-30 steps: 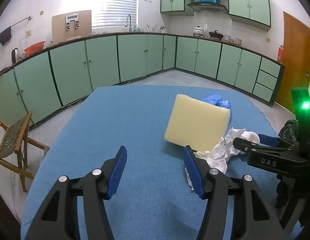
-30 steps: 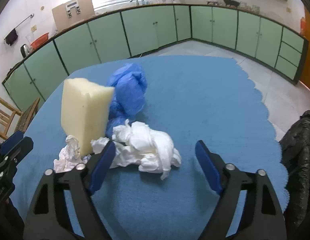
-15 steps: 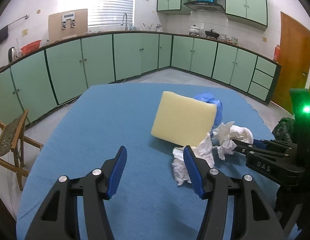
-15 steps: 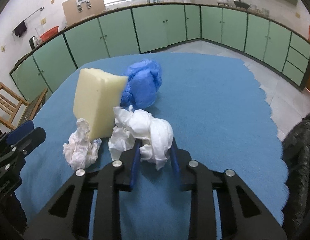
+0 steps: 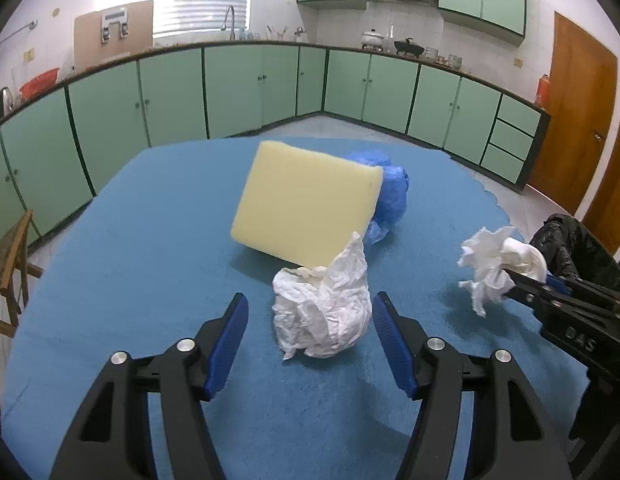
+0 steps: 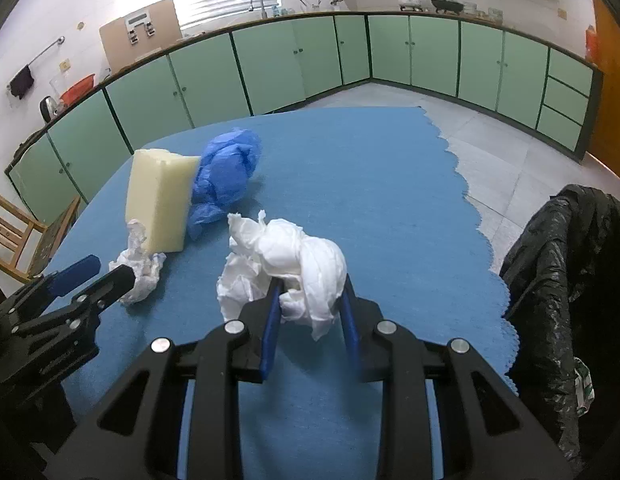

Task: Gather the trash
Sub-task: 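Grasp another white tissue with the left tool while the right tool holds its tissues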

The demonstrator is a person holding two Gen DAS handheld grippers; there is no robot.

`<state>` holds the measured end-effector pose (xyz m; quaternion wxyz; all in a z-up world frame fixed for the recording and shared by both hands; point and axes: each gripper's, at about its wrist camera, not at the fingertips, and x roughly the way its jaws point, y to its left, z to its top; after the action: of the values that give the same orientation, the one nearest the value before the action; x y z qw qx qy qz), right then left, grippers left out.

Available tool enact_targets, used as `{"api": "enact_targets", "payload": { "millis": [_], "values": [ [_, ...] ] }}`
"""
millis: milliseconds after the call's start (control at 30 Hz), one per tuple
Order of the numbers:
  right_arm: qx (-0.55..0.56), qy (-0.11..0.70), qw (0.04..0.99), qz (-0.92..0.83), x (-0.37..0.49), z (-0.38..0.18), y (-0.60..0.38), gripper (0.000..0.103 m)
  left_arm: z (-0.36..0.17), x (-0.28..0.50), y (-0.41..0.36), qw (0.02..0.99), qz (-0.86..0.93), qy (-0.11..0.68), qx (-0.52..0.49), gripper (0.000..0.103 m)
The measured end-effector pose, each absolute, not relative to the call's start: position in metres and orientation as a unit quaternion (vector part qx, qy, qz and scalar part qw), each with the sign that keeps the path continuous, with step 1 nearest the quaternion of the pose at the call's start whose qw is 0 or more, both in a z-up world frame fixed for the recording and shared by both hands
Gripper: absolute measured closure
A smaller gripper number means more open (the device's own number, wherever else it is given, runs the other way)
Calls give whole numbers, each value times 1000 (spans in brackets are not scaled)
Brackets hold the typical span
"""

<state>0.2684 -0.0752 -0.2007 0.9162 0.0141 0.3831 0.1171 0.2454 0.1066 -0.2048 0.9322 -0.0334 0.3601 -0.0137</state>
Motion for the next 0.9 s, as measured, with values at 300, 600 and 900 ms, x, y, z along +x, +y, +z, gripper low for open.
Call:
{"api": "enact_targets", "payload": {
  "millis": [300,600,900],
  "values": [
    [19,386,914,120,263,-207,-78,76,-215,256,105,922,-23,385,-44,77],
    [13,373,919,130,250,-191,-76,76,-198,236,106,928,-23,369,-40,90],
    [15,363,922,137,227,-173,-71,76,-175,208,105,934,-29,354,-35,91]
  ]
}}
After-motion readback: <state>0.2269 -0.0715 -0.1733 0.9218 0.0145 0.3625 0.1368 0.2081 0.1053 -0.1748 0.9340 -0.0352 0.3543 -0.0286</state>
